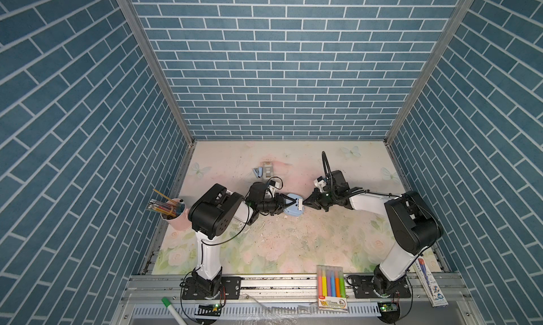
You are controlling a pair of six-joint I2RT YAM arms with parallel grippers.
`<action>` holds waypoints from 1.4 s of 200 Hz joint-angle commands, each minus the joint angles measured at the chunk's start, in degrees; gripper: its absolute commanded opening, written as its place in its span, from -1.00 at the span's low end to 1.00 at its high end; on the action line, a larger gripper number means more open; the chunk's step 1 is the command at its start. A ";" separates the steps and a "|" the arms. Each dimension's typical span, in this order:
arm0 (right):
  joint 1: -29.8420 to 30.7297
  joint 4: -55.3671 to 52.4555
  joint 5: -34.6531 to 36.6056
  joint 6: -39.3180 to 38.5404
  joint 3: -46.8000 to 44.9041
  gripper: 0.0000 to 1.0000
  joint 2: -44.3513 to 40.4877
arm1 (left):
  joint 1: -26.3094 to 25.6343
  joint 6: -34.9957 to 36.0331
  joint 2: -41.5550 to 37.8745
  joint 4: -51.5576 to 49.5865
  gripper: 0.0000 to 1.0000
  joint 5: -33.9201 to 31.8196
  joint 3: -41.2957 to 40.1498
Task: Insert the battery into the alarm
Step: Install the cover on the alarm.
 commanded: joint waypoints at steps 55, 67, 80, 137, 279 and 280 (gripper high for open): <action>-0.10 1.79 -0.83 1.49 1.46 -1.00 2.62 | -0.20 0.86 2.21 -3.30 -0.97 -0.74 -1.25; 0.02 2.29 -1.08 1.73 1.46 -1.00 2.82 | -0.22 0.86 2.19 -3.30 -0.97 -0.71 -1.25; 0.27 2.88 -1.08 2.19 1.46 -1.00 2.67 | -0.18 0.89 2.19 -3.41 -0.97 -0.72 -1.25; 1.39 4.57 0.40 3.10 1.81 -1.00 0.54 | -0.21 0.76 2.20 -3.50 -0.97 -0.83 -1.24; 3.57 4.15 1.76 2.75 2.90 -1.00 2.38 | -0.22 0.69 2.37 -3.23 -0.97 -0.62 -1.28; 3.58 4.15 1.78 2.75 2.93 -1.00 2.38 | -0.22 0.69 2.37 -3.23 -0.97 -0.67 -1.27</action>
